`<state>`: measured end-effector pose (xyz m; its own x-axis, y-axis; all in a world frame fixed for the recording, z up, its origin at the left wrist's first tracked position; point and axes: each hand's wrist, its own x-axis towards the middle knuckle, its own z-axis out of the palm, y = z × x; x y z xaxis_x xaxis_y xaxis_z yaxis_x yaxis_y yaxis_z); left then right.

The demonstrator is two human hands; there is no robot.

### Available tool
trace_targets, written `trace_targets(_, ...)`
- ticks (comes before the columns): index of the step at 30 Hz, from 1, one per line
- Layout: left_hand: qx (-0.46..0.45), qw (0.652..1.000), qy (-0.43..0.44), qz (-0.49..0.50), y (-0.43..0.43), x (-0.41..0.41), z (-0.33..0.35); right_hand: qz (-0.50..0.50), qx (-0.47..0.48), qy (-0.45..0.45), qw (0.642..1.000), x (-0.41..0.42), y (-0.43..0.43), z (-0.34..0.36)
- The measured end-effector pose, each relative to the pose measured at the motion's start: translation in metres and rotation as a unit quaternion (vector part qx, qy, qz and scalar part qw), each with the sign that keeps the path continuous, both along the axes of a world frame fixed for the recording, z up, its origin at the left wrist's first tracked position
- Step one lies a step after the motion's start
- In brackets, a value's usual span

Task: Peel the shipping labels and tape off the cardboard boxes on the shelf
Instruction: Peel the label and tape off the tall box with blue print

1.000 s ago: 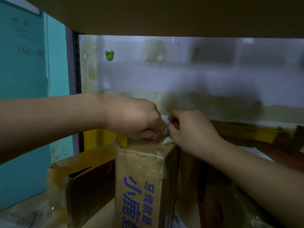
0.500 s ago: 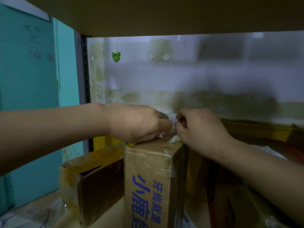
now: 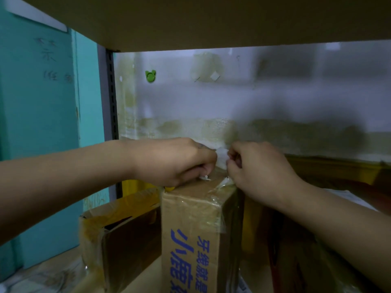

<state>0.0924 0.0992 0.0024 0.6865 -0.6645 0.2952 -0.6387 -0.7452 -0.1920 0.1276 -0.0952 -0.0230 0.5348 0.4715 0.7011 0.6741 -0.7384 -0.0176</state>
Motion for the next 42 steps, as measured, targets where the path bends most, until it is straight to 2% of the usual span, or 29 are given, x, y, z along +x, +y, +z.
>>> trace_targets(5, -0.042, 0.998, 0.036, 0.022, -0.001, -0.001, 0.003, 0.004, -0.003, 0.006, 1.000, 0.001, -0.002, 0.001)
trace_targets(13, -0.042, 0.999, -0.007, -0.003, -0.006, -0.006, 0.002, 0.008, 0.001, 0.011, 1.000, 0.001, -0.001, 0.000)
trace_targets(17, -0.117, 0.991, 0.046, 0.047, -0.009, -0.009, -0.003, 0.005, 0.000, 0.015, 1.000, 0.002, -0.002, 0.001)
trace_targets(24, -0.242, 0.962, 0.108, 0.059, -0.008, -0.010, -0.015, 0.009, 0.000, 0.011, 1.000, 0.001, -0.002, 0.000)
trace_targets(31, -0.268, 0.954, 0.111, 0.080, -0.007, -0.010, -0.019, 0.009, 0.002, 0.004, 1.000, 0.003, -0.001, -0.001)
trace_targets(42, -0.238, 0.967, 0.029, 0.083, -0.011, -0.017, -0.026, 0.000, 0.020, 0.006, 1.000, -0.002, 0.004, -0.002)
